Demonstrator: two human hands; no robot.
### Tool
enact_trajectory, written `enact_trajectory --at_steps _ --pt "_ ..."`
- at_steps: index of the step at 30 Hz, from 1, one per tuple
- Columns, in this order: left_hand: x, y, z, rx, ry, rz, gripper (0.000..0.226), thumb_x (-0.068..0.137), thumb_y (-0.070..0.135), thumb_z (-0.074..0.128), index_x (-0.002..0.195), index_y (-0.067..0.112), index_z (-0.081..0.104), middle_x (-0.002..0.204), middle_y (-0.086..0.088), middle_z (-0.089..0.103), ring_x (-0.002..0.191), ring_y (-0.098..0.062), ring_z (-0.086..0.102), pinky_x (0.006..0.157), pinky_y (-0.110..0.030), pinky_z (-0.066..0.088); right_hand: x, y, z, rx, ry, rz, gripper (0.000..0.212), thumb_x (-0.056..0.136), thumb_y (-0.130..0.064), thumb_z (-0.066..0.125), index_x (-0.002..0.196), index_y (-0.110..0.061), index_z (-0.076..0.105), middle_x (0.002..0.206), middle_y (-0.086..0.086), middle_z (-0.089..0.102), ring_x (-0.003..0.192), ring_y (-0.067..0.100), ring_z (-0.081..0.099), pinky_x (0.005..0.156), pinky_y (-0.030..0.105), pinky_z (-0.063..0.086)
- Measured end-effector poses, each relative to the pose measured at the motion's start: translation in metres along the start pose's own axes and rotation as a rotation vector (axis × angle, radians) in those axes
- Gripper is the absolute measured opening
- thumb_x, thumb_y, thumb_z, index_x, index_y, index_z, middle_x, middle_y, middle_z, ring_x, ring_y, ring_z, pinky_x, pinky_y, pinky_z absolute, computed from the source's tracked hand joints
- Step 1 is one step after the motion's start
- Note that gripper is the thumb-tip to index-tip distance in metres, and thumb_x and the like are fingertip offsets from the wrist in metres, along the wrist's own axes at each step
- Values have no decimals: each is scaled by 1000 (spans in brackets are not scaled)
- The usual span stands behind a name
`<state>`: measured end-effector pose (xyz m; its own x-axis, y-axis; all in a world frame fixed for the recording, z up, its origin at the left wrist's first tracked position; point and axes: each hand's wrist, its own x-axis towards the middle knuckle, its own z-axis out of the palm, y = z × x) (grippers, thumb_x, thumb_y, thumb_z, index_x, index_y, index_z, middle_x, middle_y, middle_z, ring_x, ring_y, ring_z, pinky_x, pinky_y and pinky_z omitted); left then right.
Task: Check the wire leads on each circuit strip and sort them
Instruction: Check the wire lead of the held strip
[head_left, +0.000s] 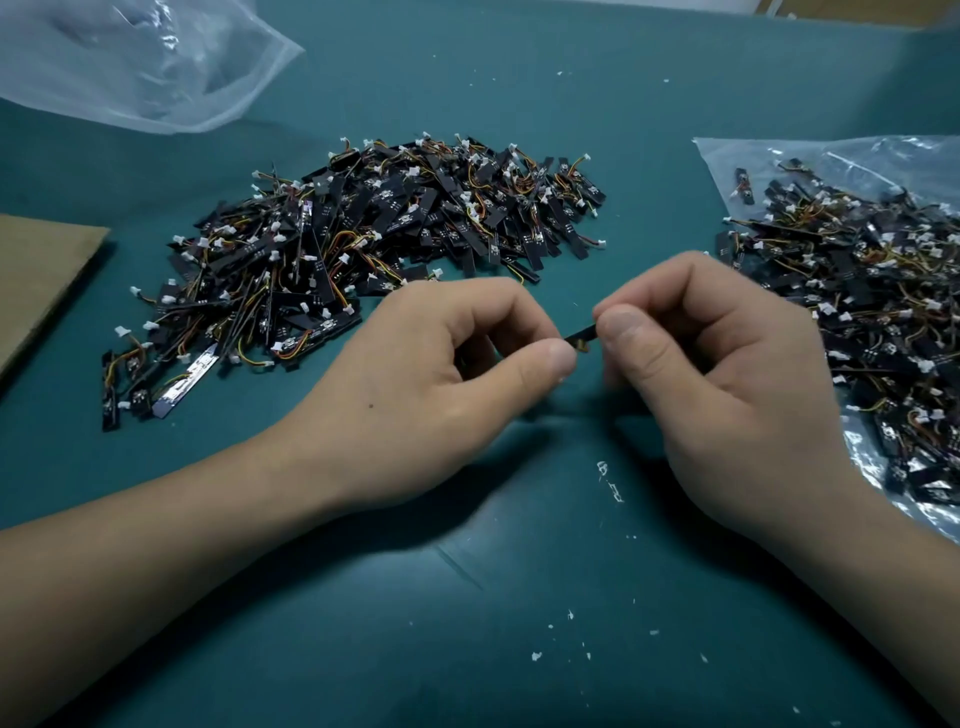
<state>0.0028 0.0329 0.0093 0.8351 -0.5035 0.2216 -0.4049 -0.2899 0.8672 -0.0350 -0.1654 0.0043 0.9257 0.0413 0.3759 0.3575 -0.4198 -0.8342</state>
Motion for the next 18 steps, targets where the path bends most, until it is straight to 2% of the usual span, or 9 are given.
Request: enact_trajectory --at_steps 4,6,9,11,15,18 --pt "-1 3 -1 -4 -57 31 18 94 22 66 79 14 68 60 -5 58 53 -17 47 51 -21 37 3 -1 -1 70 -56 53 19 100 -31 59 89 -17 65 72 -6 67 64 5 59 63 16 45" --pt "-1 4 -3 -34 -55 20 19 93 20 64 75 13 66 58 -6 55 53 -13 44 51 -23 36 3 -2 -1 6 -131 48 28 99 -36 52 80 -19 63 70 -2 65 62 7 55 61 20 43" --pt "-1 4 -3 -31 -64 1 21 90 18 63 70 12 61 55 -3 50 52 -7 41 51 -21 33 3 -4 -2 -54 -164 25 33 100 -32 52 69 -25 58 60 5 57 54 10 49 55 22 40" --pt "-1 4 -2 -25 -69 -6 23 90 17 62 68 11 59 54 0 48 52 -6 40 52 -20 33 1 -5 -3 -25 -156 13 33 100 -28 55 67 -25 57 57 6 55 49 8 49 51 23 40" --pt "-2 3 -2 -20 -71 -3 25 88 16 60 64 11 53 53 -5 49 51 -14 42 51 -25 34 -1 -7 -3 -24 -155 -5 32 97 -33 53 67 -23 59 56 7 57 47 8 53 48 32 43" --pt "-1 3 -2 -24 -58 -3 26 87 14 60 63 12 50 51 3 43 50 -7 39 51 -20 32 -1 -7 -2 -27 -163 8 34 96 -35 54 66 -21 62 55 8 58 47 12 55 48 36 43"
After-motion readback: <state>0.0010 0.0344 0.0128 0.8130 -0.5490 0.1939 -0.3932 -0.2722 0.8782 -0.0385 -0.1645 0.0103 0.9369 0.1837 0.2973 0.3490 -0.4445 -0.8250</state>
